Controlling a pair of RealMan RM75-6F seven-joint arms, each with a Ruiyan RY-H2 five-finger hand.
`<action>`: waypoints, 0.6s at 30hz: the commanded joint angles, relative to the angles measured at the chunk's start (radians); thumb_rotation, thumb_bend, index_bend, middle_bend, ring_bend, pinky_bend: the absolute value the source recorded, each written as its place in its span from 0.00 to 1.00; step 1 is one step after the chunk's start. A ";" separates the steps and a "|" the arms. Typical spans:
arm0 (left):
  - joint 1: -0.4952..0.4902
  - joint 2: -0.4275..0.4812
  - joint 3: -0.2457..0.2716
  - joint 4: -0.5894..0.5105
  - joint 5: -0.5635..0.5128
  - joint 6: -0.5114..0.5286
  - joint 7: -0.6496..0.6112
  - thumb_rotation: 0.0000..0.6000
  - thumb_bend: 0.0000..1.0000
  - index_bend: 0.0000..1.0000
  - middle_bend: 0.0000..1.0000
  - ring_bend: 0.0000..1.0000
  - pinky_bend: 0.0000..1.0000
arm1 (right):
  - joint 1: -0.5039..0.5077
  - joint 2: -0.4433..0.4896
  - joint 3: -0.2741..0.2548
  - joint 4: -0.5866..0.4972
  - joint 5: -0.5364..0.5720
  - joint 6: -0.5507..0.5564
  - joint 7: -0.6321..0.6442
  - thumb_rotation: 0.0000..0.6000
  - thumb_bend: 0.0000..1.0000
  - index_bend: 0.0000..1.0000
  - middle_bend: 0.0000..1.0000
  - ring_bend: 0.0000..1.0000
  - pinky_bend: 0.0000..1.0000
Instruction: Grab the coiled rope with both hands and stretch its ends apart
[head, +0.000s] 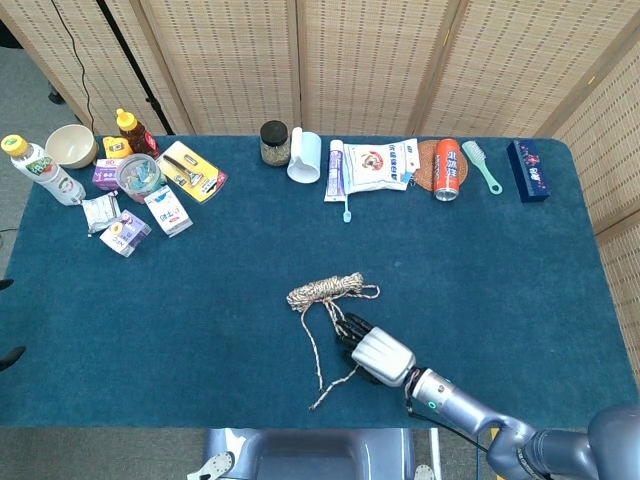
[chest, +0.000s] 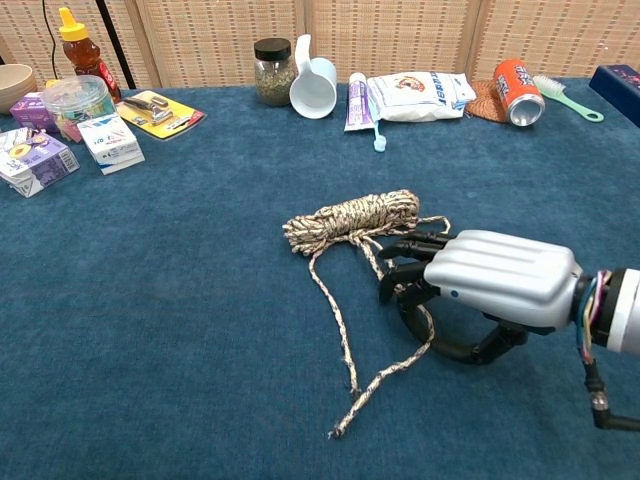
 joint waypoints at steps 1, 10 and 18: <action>-0.008 -0.001 0.005 -0.002 0.017 -0.010 0.010 1.00 0.13 0.18 0.06 0.06 0.00 | -0.008 0.012 0.005 -0.018 0.006 0.014 -0.003 1.00 0.50 0.59 0.26 0.03 0.00; -0.062 -0.013 0.024 0.006 0.112 -0.067 0.066 1.00 0.13 0.21 0.06 0.06 0.00 | -0.035 0.046 0.017 -0.076 0.026 0.047 -0.029 1.00 0.50 0.60 0.27 0.03 0.00; -0.131 -0.038 0.028 0.032 0.198 -0.124 0.094 1.00 0.14 0.27 0.07 0.08 0.00 | -0.054 0.064 0.024 -0.110 0.039 0.062 -0.052 1.00 0.50 0.60 0.27 0.04 0.00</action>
